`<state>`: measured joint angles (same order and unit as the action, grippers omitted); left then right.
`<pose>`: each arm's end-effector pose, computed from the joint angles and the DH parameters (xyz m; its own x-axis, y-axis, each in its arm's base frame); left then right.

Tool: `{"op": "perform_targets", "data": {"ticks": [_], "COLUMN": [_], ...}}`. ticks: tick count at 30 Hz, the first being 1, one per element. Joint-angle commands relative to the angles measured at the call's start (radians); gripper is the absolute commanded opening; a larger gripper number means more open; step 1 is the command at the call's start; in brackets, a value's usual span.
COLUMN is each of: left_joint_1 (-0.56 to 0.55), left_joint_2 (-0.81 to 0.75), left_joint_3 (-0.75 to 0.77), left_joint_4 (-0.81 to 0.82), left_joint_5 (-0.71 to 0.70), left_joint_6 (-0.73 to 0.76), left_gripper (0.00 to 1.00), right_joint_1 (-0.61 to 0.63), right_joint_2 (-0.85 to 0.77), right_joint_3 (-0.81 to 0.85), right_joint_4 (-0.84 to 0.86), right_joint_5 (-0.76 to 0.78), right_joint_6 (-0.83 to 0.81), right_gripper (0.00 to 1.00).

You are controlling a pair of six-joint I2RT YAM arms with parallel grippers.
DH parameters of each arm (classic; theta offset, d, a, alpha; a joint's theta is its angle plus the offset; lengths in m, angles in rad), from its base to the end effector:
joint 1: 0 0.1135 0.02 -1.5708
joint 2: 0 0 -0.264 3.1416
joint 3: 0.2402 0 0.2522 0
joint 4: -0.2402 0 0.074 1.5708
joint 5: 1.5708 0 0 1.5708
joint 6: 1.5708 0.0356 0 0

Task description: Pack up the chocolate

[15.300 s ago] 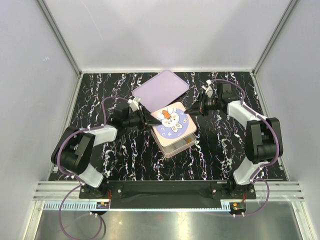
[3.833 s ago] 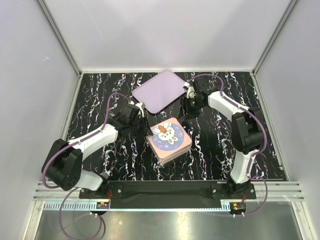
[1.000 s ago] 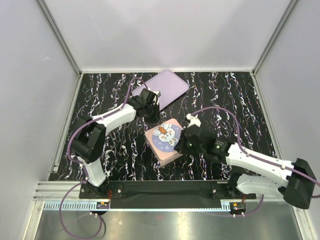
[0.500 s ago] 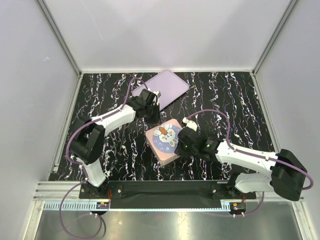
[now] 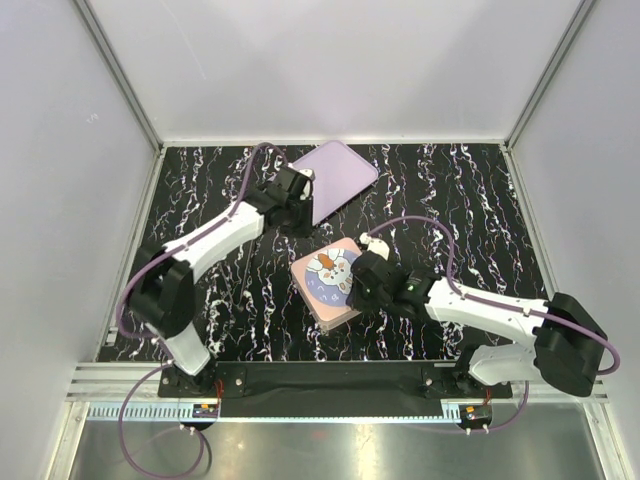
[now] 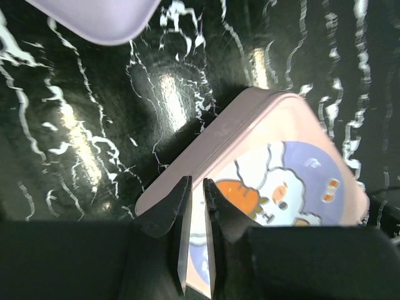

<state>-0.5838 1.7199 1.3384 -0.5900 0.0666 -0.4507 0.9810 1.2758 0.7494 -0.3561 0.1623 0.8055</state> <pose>0.3080 -0.2063 0.2486 -0.8734 0.0561 -0.4838 0.2232 0.9290 -0.2952 0.1463 0.2083 0.2106 -0.8479 0.0127 -0.5301 -0.2188 0.9022 0.3717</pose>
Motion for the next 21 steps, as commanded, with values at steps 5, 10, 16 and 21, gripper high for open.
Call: {"op": "perform_targets", "data": {"ticks": [5, 10, 16, 21], "left_joint_1": [-0.002, -0.004, -0.004, -0.004], "left_joint_2": [-0.196, -0.192, -0.184, -0.177], "left_joint_3": [-0.157, -0.326, -0.423, -0.452], "left_joint_4": [0.152, 0.243, 0.312, 0.349], "left_joint_5": [0.146, 0.182, 0.183, 0.213], "left_joint_6": [-0.052, -0.092, -0.103, -0.109], "left_gripper": [0.18, 0.16, 0.15, 0.15], "right_joint_1": [0.007, 0.007, 0.008, 0.010], "right_joint_2": [0.020, 0.052, 0.120, 0.067], "right_joint_3": [0.169, 0.168, -0.031, -0.045], "right_joint_4": [-0.076, 0.012, 0.230, 0.135], "right_joint_5": [-0.087, -0.228, -0.283, -0.184], "right_joint_6": [-0.101, -0.097, -0.003, -0.002], "right_gripper": [0.11, 0.11, 0.10, 0.10]}}
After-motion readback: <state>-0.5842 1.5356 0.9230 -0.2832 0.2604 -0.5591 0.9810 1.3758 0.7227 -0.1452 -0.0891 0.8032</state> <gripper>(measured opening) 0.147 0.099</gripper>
